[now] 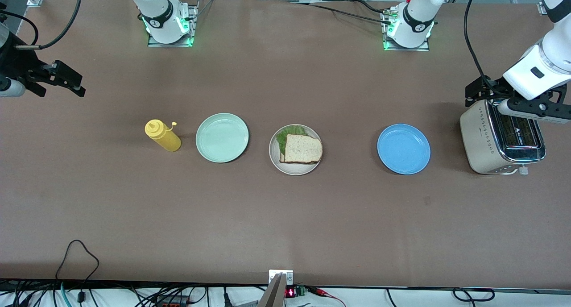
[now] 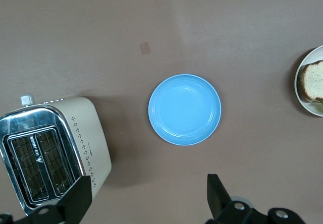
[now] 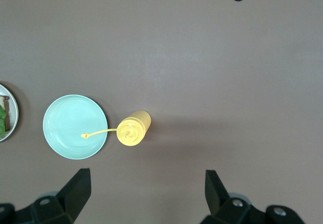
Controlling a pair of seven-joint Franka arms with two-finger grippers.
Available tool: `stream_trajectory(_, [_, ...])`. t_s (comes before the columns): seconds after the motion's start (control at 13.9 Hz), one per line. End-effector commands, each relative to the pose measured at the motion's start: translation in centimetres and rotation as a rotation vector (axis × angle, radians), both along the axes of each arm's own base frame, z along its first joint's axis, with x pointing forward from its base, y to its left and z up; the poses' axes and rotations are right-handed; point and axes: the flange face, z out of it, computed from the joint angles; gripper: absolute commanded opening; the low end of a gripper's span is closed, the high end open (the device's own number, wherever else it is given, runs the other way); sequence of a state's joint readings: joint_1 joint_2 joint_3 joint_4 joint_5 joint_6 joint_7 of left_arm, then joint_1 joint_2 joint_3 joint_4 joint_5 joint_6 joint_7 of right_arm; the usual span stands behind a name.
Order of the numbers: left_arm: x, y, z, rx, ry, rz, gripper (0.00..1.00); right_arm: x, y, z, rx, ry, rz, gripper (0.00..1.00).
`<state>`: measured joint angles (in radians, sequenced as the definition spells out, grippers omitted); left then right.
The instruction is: Make sandwich in beige plate with both arms
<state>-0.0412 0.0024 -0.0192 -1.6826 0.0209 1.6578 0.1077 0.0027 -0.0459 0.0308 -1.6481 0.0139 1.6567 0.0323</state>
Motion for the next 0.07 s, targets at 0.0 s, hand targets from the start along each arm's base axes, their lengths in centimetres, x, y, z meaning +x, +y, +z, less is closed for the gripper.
stream_trajectory(0.0, [-0.43,-0.03,0.41,-0.008,0.007,-0.009,1.00,0.04,0.19,0.56,-0.007,0.002,-0.004,1.00])
